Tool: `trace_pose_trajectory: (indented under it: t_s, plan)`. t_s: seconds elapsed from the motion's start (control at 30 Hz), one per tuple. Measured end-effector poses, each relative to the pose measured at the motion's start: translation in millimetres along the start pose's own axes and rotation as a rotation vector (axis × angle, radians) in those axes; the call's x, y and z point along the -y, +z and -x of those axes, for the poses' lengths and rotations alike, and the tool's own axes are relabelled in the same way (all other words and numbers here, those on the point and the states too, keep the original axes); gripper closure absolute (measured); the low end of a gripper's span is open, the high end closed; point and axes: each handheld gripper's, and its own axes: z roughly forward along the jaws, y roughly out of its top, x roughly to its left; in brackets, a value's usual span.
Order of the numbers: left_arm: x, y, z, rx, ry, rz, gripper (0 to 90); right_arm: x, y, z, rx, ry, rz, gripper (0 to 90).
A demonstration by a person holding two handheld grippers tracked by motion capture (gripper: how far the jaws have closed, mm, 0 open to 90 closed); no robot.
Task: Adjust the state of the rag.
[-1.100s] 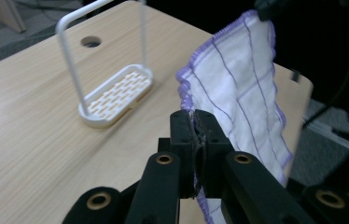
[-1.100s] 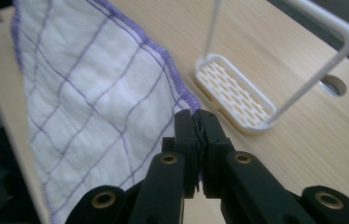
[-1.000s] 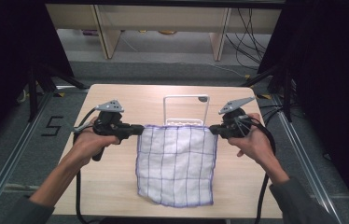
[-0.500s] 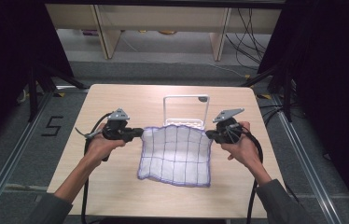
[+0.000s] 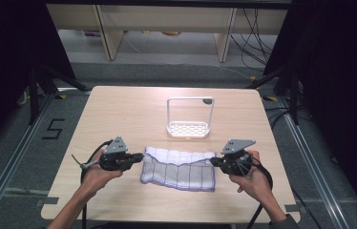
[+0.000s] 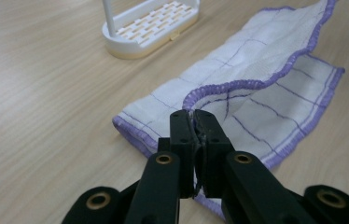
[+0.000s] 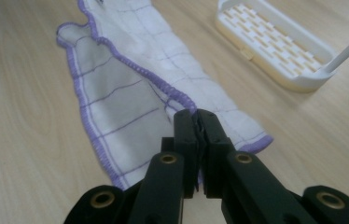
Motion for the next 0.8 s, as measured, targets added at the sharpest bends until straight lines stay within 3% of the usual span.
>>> trace_pose_trajectory:
  t_s: [0.03, 0.07, 0.13, 0.17, 0.23, 0.33, 0.37, 0.43, 0.47, 0.57, 0.6, 0.67, 0.8]
  plan:
    - [2.6, -0.3, 0.4, 0.003, 0.004, -0.002, 85.8, 4.0, 1.8, -1.4, 0.003, -0.015, 0.006, 87.7]
    - [6.0, 0.5, 1.7, 0.005, -0.006, -0.001, 85.8, 6.5, 3.0, -3.9, 0.004, 0.003, 0.0, 87.7]
    - [11.7, 1.4, 1.7, 0.013, 0.018, -0.033, 85.8, 11.7, 6.4, -7.5, -0.002, 0.006, -0.009, 87.6]
    - [14.7, 3.9, 4.3, 0.01, -0.002, -0.021, 85.7, 13.9, 8.1, -7.3, -0.005, -0.007, -0.001, 87.6]
    - [19.5, 6.3, 6.4, 0.019, 0.005, -0.035, 85.7, 18.4, 10.2, -9.5, -0.02, -0.012, -0.019, 87.5]
    - [25.1, 9.9, 7.7, 0.018, 0.024, -0.069, 85.4, 24.9, 13.7, -11.7, -0.025, -0.013, -0.039, 87.3]
    - [26.7, 10.5, 7.3, 0.015, 0.038, -0.084, 85.4, 27.2, 15.8, -12.1, -0.023, -0.01, -0.035, 87.3]
    - [29.8, 13.3, 8.7, 0.02, 0.028, -0.086, 85.1, 31.6, 19.7, -14.0, -0.035, -0.002, -0.024, 87.2]
    - [30.8, 13.1, 7.8, 0.014, 0.047, -0.104, 85.0, 33.3, 21.0, -15.0, -0.04, -0.003, -0.026, 87.1]
    - [34.4, 14.6, 9.0, 0.017, 0.044, -0.114, 84.2, 39.3, 23.7, -18.0, -0.053, -0.016, -0.046, 87.0]
    - [36.1, 16.3, 10.5, 0.022, 0.02, -0.101, 84.0, 41.8, 25.1, -19.2, -0.05, -0.016, -0.049, 87.0]
    - [37.5, 15.2, 10.4, 0.024, 0.047, -0.126, 84.0, 47.4, 26.8, -22.8, -0.062, -0.002, -0.072, 87.0]
    - [42.8, 14.5, 14.7, 0.032, 0.048, -0.136, 83.3, 51.8, 27.7, -24.9, -0.066, -0.01, -0.08, 86.9]
